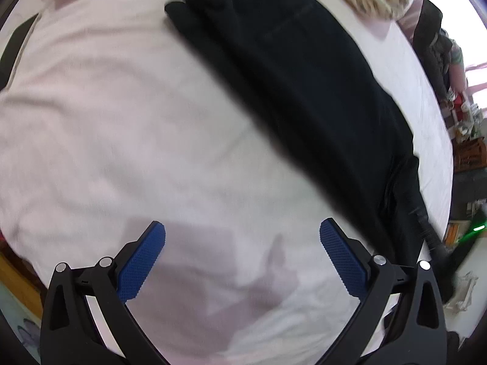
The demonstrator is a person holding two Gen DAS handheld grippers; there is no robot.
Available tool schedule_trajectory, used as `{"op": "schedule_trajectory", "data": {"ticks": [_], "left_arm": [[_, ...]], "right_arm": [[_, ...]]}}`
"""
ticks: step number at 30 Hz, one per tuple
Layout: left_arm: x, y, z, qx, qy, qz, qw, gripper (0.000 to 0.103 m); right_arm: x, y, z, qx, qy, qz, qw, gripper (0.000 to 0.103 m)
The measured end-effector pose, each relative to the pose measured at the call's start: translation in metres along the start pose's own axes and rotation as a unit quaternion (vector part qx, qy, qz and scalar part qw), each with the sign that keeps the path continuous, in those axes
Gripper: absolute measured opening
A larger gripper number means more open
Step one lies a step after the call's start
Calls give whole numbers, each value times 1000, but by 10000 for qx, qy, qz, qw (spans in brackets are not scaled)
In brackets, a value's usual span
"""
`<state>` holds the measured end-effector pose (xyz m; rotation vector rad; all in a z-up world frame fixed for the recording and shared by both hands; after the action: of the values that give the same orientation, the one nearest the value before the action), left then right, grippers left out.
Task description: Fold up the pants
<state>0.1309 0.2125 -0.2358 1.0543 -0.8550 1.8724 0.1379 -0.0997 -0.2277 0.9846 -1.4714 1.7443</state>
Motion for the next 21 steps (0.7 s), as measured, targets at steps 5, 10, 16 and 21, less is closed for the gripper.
{"op": "schedule_trajectory", "data": {"ticks": [5, 10, 16, 21], "left_arm": [[2, -36, 1, 257, 183, -69, 9995, 102], [6, -79, -30, 1292, 1168, 149, 9846, 102], [2, -114, -46, 2039, 1922, 516, 9585, 102], [4, -118, -62, 2469, 2386, 520, 9378, 102]], "right_arm": [[0, -3, -3, 32, 74, -13, 10000, 32], [-3, -7, 5, -117, 82, -354, 9993, 43], [31, -11, 26, -1420, -499, -190, 9884, 62], [26, -4, 5, -2570, -2394, -694, 9337, 63]]}}
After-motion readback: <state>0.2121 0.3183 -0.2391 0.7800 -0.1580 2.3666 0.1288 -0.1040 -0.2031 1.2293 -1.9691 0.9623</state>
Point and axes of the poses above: each gripper's, at about its wrist camera, not at the fingertips, and x roughly against the way its jaws point, z to its right, y to its underside, the point moved 2 cm from there along -x, roughly the way its jaws point, and after that the axes turned 7 degrees about y, right-handed, at the moved point
